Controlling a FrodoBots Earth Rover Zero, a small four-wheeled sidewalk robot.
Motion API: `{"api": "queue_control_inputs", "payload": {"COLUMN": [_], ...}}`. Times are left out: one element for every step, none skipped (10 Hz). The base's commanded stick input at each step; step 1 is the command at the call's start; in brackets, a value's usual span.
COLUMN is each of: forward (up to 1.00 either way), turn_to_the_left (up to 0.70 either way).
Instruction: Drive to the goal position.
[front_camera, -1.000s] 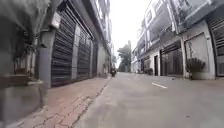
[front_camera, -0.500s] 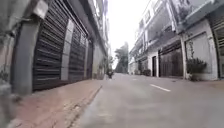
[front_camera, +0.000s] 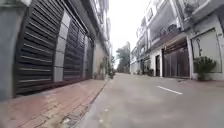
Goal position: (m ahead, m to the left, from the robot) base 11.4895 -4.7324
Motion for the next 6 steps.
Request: {"api": "queue_control_inputs", "payload": {"forward": [1.0,1.0,1.0,1.0,1.0,1.0], "turn_to_the_left": [0.01,0.01,0.01,0.01,0.01,0.01]}}
